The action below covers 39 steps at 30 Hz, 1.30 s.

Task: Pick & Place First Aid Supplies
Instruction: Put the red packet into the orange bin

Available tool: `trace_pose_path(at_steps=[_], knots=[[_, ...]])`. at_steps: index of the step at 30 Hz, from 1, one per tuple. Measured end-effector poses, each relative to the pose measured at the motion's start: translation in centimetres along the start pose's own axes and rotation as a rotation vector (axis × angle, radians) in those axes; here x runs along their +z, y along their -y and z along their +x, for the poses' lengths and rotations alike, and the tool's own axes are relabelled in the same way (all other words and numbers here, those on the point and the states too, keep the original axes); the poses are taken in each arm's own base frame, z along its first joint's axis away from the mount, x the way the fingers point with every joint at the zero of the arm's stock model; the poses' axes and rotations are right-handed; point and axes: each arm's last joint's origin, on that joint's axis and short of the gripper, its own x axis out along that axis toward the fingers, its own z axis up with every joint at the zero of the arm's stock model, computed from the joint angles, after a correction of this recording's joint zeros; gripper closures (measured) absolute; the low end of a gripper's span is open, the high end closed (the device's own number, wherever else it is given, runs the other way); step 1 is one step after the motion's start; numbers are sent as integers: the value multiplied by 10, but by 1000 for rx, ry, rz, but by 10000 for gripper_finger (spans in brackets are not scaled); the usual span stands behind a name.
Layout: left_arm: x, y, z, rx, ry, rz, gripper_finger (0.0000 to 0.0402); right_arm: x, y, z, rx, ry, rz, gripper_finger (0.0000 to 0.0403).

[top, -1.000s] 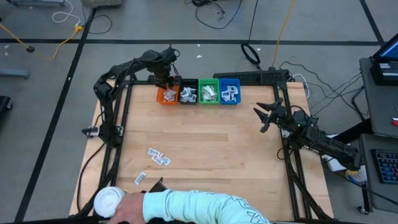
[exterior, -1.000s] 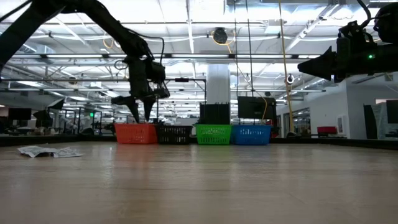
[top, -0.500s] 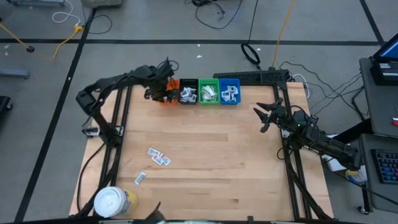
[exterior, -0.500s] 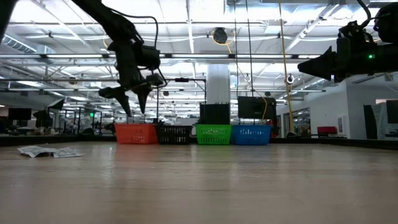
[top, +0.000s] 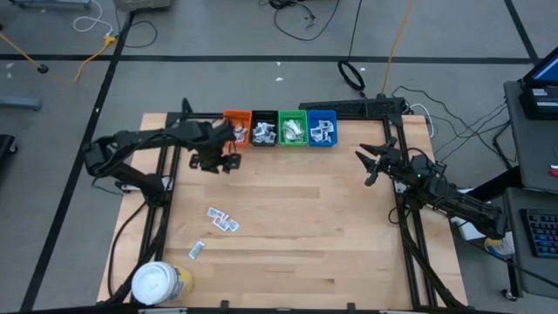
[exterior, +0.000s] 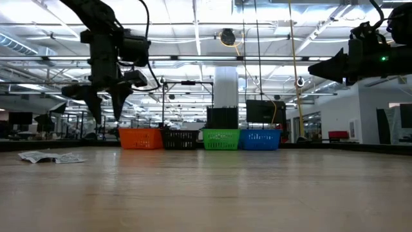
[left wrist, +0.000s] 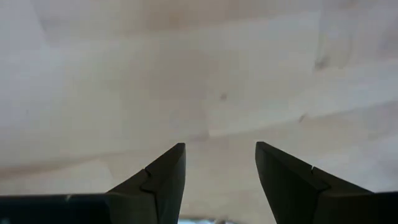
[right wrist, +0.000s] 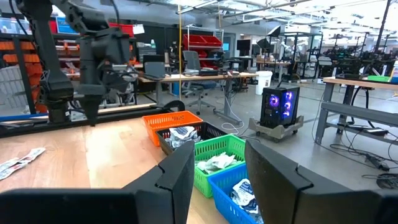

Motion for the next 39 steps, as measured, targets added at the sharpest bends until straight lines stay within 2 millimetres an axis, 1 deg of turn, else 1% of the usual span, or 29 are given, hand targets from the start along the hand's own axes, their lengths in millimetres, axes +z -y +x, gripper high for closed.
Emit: trace_pose_path(at_steps=[8,12,21,31,36,39], knots=[[-37,4,10,21,-55,14,201,0,0,0,0,0,0,264],[-59,9,16,20,-122,75,201,0,0,0,0,0,0,264],[-102,12,28,64,-277,173,201,0,0,0,0,0,0,264],[-153,4,44,162,-464,251,201,0,0,0,0,0,0,264],[-173,3,54,229,-545,285,201,0,0,0,0,1,0,264],[-181,2,64,283,-586,285,202,0,0,0,0,0,0,264]])
